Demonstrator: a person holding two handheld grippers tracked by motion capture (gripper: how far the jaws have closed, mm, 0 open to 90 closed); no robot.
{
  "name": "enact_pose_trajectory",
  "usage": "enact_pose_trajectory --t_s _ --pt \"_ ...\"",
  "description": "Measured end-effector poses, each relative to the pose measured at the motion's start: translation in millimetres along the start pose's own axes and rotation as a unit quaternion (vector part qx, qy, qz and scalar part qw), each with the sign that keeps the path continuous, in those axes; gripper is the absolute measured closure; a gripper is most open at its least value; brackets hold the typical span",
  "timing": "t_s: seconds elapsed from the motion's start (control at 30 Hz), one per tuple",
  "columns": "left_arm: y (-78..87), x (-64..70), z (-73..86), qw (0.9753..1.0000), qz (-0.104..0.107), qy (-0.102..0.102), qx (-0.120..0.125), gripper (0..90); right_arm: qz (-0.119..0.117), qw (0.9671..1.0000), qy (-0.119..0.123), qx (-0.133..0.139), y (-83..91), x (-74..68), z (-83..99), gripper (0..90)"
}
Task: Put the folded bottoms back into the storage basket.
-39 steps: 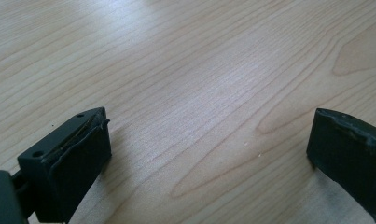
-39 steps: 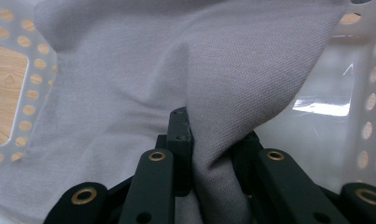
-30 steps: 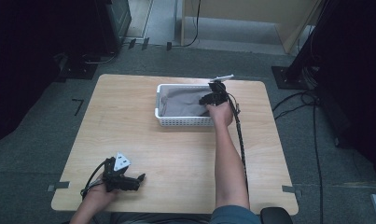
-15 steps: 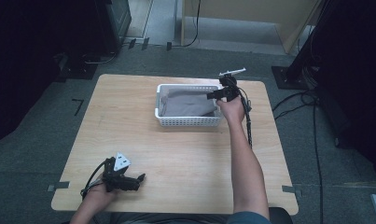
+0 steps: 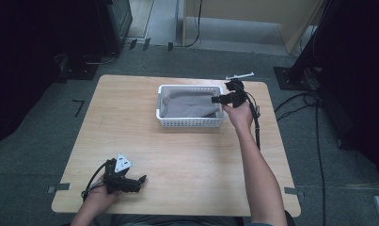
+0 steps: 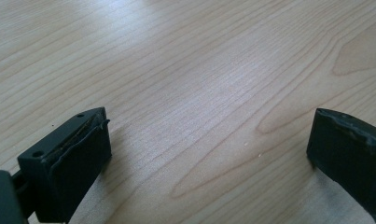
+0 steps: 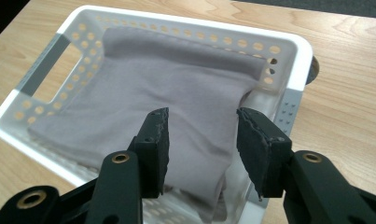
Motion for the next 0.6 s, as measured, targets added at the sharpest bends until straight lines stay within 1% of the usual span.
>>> enact_pose_trajectory --t_s 0.13,0.27,0.33,0.47,0.6 --pt "0.0 -0.1 0.0 1.0000 0.000 0.000 0.000 0.0 -0.002 0.9997 0.026 0.004 5.1 -5.5 5.9 52.2" --pt "0.1 0.0 0.0 1.0000 0.000 0.000 0.000 0.0 -0.007 0.9995 0.032 0.002 9.3 -10.0 12.7 51.5" --pt "0.1 0.0 0.0 1.0000 0.000 0.000 -0.001 0.0 -0.006 0.9990 0.045 0.005 11.4 -12.5 17.2 50.9" --pt "0.1 0.0 0.0 1.0000 0.000 0.000 -0.001 0.0 -0.014 0.9986 0.052 0.005 14.4 -17.0 26.1 50.7" --pt "0.1 0.0 -0.1 1.0000 0.000 0.001 0.000 0.0 -0.014 0.9976 0.068 0.004 18.9 -21.6 36.2 50.0"
Point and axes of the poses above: each handheld gripper's, and its own axes: y roughly backward along the jaws, z roughly out of its underside, x roughly to its right, the point moved 5 cm from there along -y, roughly forward along the jaws, and after that the axes turned 11 degrees about -z, right-handed, at the moved point
